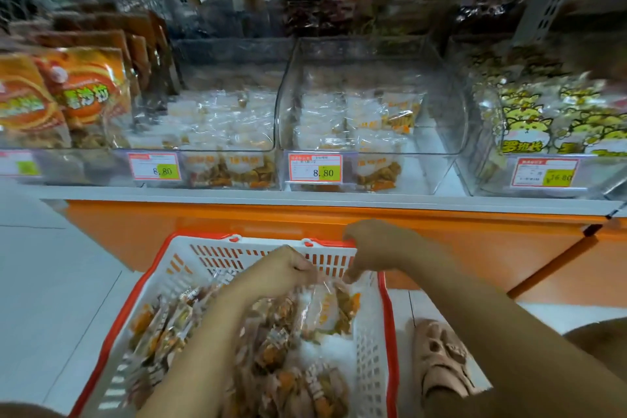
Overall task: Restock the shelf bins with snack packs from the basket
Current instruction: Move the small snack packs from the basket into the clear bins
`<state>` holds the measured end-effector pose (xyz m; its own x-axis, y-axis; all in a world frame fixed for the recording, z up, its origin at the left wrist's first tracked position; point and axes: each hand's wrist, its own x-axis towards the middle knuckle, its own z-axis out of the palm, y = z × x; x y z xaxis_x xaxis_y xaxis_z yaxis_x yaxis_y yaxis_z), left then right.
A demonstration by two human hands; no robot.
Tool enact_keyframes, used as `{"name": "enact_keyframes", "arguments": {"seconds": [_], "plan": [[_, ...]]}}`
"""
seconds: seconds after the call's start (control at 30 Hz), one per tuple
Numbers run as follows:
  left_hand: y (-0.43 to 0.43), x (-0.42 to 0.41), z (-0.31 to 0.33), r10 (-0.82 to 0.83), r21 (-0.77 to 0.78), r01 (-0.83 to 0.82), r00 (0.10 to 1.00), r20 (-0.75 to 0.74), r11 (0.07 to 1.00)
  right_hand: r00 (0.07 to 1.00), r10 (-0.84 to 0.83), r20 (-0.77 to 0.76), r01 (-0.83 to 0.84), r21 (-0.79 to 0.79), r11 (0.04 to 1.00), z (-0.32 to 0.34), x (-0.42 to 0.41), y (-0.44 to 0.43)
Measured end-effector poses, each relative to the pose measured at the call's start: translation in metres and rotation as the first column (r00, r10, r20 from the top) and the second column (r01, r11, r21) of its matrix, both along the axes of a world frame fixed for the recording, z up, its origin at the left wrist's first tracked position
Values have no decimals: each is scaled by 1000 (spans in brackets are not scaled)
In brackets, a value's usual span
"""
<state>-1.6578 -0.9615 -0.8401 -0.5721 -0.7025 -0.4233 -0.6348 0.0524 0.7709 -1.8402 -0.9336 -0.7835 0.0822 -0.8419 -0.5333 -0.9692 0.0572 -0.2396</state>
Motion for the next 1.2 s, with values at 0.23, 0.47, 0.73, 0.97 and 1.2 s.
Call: {"name": "enact_keyframes", "arguments": {"seconds": [0.23,0.47,0.73,0.97,1.2], "plan": [[4,-21,84,58,-139,-119,923,-382,983,987,133,84,-125,-103,987,68,-10,12],[-19,-43,127,134,-168,-271,816,-562,948,887,66,457,34,-207,978,113,-41,-14],[-60,-84,148,134,-249,-315,823,-552,916,730,-4,684,330,-347,878,138,-93,-51],[-98,-133,169,-48,-534,-251,874,-483,807,969,-56,241,213,-697,685,155,-117,-62],[-116,-144,131,-24,-621,62,997,68,782,904,-421,-68,230,-753,617,149,-109,-89]]}}
